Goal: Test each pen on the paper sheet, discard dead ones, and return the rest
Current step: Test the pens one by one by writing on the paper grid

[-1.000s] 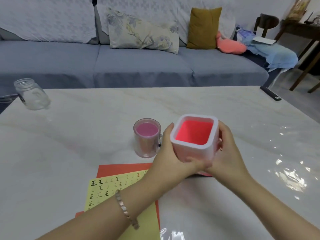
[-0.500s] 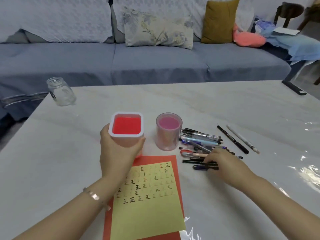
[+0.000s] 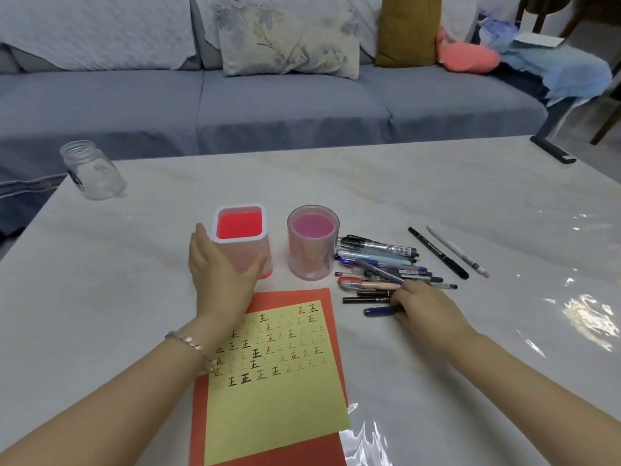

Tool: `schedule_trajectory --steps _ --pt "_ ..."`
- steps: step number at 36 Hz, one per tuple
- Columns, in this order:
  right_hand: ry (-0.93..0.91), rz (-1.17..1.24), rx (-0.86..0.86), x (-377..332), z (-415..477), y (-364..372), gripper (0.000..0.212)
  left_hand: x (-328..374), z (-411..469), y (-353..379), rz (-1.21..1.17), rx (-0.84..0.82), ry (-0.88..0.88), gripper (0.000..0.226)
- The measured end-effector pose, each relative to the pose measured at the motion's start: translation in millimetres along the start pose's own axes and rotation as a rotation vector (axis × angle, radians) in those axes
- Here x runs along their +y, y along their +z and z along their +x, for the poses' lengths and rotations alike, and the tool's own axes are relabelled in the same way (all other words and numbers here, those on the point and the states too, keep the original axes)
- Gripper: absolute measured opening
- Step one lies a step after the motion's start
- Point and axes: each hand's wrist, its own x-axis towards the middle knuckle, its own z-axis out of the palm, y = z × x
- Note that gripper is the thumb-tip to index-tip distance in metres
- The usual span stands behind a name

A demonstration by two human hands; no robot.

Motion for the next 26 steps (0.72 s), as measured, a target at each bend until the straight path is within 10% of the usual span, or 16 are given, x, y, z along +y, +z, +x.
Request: schedule_trajectory --steps 7,11,17,24,26 --pt "-0.065 0.285 0.107 -12.2 -14.0 -13.4 0.009 25.8 -49.3 -10.9 -0.134 -0.175 0.352 0.058" --pt "-0.119 0.714 0.268 -37.7 -31.1 -47.0 0.012 56.8 -71.9 -12.6 -0.541 -0.559 0.073 0.052" --pt "-0.208 0.838 0.434 -68.5 -50.6 -74.4 0.011 73.2 -83.9 -19.2 -0.86 -0.387 0.058 0.021" --pt "-0.141 1.34 0.136 -91.6 -48.5 -87.3 0.011 58.6 -76.9 -27.7 -0.712 -0.467 0.295 0.015" --pt "-0.178 1.354 0.076 -100.4 -44.5 -86.9 0.038 52.6 -76.3 -29.5 -0.655 -0.524 0.364 0.021"
